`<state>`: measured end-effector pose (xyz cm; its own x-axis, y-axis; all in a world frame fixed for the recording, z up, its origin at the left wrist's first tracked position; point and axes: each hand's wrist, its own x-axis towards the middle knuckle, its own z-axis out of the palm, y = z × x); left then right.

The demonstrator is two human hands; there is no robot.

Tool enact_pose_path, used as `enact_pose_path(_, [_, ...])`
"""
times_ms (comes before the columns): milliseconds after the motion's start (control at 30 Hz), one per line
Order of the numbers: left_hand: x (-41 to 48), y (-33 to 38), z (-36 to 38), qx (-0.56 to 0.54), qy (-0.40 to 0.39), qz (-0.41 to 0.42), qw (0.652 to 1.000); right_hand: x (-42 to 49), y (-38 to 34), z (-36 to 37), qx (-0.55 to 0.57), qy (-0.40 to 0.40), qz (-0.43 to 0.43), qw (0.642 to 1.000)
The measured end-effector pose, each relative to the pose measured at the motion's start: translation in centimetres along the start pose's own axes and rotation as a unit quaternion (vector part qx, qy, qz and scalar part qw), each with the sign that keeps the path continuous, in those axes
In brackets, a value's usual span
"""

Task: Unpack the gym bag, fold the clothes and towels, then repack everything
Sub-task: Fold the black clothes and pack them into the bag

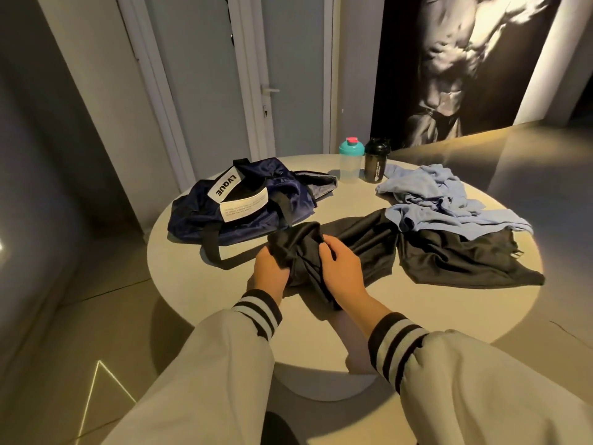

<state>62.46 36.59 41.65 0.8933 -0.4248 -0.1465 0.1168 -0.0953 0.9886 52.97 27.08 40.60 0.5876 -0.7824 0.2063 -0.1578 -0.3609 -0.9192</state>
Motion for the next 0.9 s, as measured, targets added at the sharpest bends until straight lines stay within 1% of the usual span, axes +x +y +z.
enact_pose_path(33, [-0.9, 0.7, 0.4, -0.055, -0.010, -0.031, 0.998, -0.4, -0.4, -0.7, 0.019, 0.005, -0.008, 1.000])
enact_pose_path(67, [-1.9, 1.4, 0.5, -0.057, -0.016, -0.042, 0.997, -0.8, -1.0, -1.5, 0.046, 0.008, -0.014, 0.999])
enact_pose_path(100, [-2.7, 2.1, 0.6, -0.089, -0.018, -0.041, 0.995, -1.1, -1.7, -2.2, 0.081, 0.013, -0.010, 0.997])
enact_pose_path(133, [-3.0, 2.4, 0.8, -0.081, -0.021, -0.043, 0.996, -1.2, -2.6, -2.9, 0.121, 0.021, 0.001, 0.992])
enact_pose_path(167, [-3.9, 2.9, 0.8, -0.064, -0.034, -0.028, 0.997, -1.1, -3.4, -3.5, 0.159, 0.029, 0.017, 0.987])
enact_pose_path(200, [-4.5, 3.5, 1.0, -0.066, -0.075, -0.008, 0.995, -1.0, -4.1, -4.0, 0.197, 0.035, 0.039, 0.979])
enact_pose_path(233, [-5.0, 3.8, 1.1, -0.107, -0.114, 0.004, 0.988, -0.8, -4.8, -4.3, 0.236, 0.037, 0.067, 0.969])
enact_pose_path(267, [-6.1, 4.6, 1.3, -0.172, -0.118, 0.002, 0.978, -0.7, -5.3, -4.5, 0.273, 0.036, 0.095, 0.957])
enact_pose_path(333, [-6.6, 5.1, 1.9, -0.227, -0.126, 0.051, 0.964, -0.7, -6.1, -4.8, 0.330, 0.029, 0.141, 0.933])
enact_pose_path(367, [-7.1, 5.2, 2.3, -0.232, -0.117, 0.074, 0.963, -0.8, -6.2, -4.9, 0.348, 0.030, 0.148, 0.925])
enact_pose_path(400, [-7.8, 5.2, 2.5, -0.201, -0.111, 0.081, 0.970, -0.9, -6.2, -4.9, 0.363, 0.035, 0.145, 0.920])
enact_pose_path(433, [-8.0, 5.1, 2.9, -0.179, -0.123, 0.080, 0.973, -1.0, -6.3, -5.1, 0.373, 0.044, 0.136, 0.917])
enact_pose_path(500, [-8.6, 5.2, 3.5, -0.117, -0.137, 0.062, 0.982, -1.1, -6.2, -5.3, 0.362, 0.051, 0.118, 0.923])
enact_pose_path(567, [-8.4, 4.7, 3.8, -0.070, -0.146, 0.037, 0.986, -1.5, -6.0, -5.5, 0.291, 0.024, 0.091, 0.952])
enact_pose_path(667, [-8.3, 4.4, 3.8, -0.079, -0.122, 0.069, 0.987, -2.1, -5.5, -6.2, 0.157, -0.024, 0.050, 0.986])
enact_pose_path(767, [-7.7, 4.3, 3.9, -0.094, -0.113, 0.073, 0.986, -2.4, -4.5, -7.1, 0.066, -0.031, 0.029, 0.997])
enact_pose_path(900, [-6.6, 4.2, 3.6, -0.083, -0.092, 0.020, 0.992, -2.3, -3.2, -7.7, 0.036, -0.065, 0.049, 0.996])
